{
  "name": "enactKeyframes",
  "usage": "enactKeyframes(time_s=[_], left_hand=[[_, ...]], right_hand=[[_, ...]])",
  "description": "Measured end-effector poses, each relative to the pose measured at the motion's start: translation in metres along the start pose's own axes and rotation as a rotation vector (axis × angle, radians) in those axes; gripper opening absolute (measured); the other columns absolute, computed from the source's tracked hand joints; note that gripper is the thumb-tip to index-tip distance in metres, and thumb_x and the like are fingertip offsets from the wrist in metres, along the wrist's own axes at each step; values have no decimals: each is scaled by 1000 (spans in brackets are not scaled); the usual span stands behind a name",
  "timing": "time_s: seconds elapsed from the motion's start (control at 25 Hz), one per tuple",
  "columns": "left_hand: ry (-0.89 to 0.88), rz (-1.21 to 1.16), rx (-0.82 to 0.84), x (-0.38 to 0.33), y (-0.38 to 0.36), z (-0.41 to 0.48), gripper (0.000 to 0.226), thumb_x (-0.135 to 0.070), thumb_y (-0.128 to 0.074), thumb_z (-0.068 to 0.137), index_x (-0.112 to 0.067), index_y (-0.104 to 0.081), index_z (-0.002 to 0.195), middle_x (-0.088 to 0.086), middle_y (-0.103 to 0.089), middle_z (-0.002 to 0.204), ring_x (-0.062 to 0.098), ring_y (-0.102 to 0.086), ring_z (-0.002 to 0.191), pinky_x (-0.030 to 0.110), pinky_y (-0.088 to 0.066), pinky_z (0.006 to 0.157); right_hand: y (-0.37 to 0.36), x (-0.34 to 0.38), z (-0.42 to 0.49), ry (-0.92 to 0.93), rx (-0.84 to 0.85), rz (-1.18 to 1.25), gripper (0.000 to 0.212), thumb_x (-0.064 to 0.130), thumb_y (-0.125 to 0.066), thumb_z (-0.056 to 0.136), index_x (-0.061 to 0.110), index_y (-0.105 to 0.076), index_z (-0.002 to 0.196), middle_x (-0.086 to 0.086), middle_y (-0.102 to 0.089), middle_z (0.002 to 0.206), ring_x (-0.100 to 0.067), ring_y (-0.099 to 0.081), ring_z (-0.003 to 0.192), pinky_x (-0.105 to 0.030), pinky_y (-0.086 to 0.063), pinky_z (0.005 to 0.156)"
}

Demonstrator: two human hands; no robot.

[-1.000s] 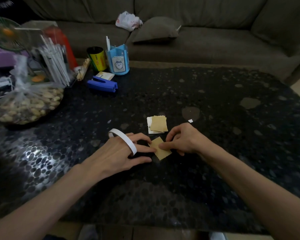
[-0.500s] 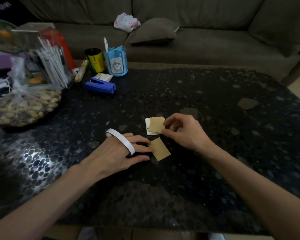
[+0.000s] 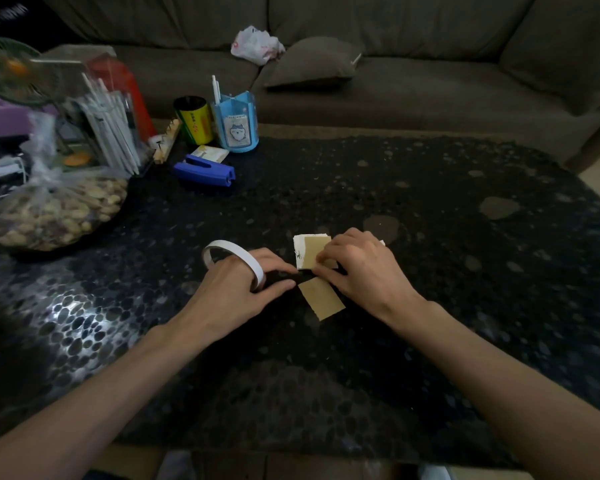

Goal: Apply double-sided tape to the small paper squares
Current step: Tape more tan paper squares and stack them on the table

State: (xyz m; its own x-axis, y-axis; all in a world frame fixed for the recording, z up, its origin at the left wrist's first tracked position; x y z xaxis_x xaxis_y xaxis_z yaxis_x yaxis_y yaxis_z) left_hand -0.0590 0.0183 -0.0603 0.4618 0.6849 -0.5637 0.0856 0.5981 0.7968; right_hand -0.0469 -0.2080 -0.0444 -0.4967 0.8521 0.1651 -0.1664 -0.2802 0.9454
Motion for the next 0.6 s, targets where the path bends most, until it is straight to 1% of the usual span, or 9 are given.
enactKeyframes(time_s=[0.12,0.2,0.24,0.32,0.4,0.44,0.52,0.6], left_hand=[[12,-1,-2,-1,0,1,24,-45,-67,95,-41,-72,118,-22,-64,114,-13,-56,89,18,-46,75],[33,3,10,-2,1,1,24,-44,-68,95,-42,-71,118,-22,-64,113,-12,-57,89,17,-47,74],[49,0,6,-2,1,1,24,-44,-69,94,-42,-72,118,-22,-64,112,-10,-59,89,18,-49,75],[118,-55,-32,-5,2,1,22,-43,-70,94,-41,-73,116,-21,-67,108,-5,-64,88,21,-54,77],[246,-233,-79,-10,4,3,21,-39,-69,96,-35,-74,116,-18,-74,100,-5,-68,83,19,-56,76],[315,-357,-93,-13,5,5,23,-37,-67,98,-31,-74,118,-15,-77,97,-4,-69,75,19,-56,72],[442,-558,-96,-17,8,11,27,-38,-64,99,-24,-73,121,-9,-80,96,1,-62,58,17,-51,60],[538,-666,-98,-20,10,14,25,-37,-67,98,-26,-73,119,-7,-80,94,5,-57,53,13,-46,51]], right_hand=[[-1,4,2,63,1,-77,24,29,-57,104,18,-75,116,-1,-75,113,-19,-65,108,-35,-49,93],[1,6,2,65,-16,-82,24,25,-56,103,16,-74,116,-3,-75,112,-20,-66,105,-35,-50,93],[4,6,1,58,-50,-68,23,23,-58,101,15,-75,114,-5,-74,111,-21,-66,103,-36,-52,91],[10,5,-3,44,-179,-53,20,21,-64,97,12,-76,110,-6,-70,110,-21,-64,99,-36,-55,82],[15,4,-7,51,-306,-22,19,21,-70,95,14,-78,110,-5,-65,105,-18,-58,92,-32,-52,73],[17,4,-9,63,-333,23,19,21,-72,94,16,-79,111,-2,-65,103,-15,-58,90,-30,-51,71],[19,5,-12,68,-330,162,20,23,-74,94,22,-80,113,3,-68,101,-10,-60,88,-29,-53,71],[21,6,-17,57,-264,270,21,26,-73,94,26,-80,113,9,-70,103,-4,-62,90,-28,-56,75]])
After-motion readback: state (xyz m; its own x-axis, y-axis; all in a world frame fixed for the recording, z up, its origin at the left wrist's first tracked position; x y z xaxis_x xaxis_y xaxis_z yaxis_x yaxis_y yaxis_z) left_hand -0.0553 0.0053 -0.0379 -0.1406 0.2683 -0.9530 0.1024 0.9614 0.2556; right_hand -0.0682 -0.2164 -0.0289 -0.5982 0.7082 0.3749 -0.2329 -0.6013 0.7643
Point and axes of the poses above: each hand's wrist, its own z-axis towards the middle knuckle, its own y-axis out of the back of the hand, x = y × z, the point moved 2 cm from there along z, towards the middle knuckle
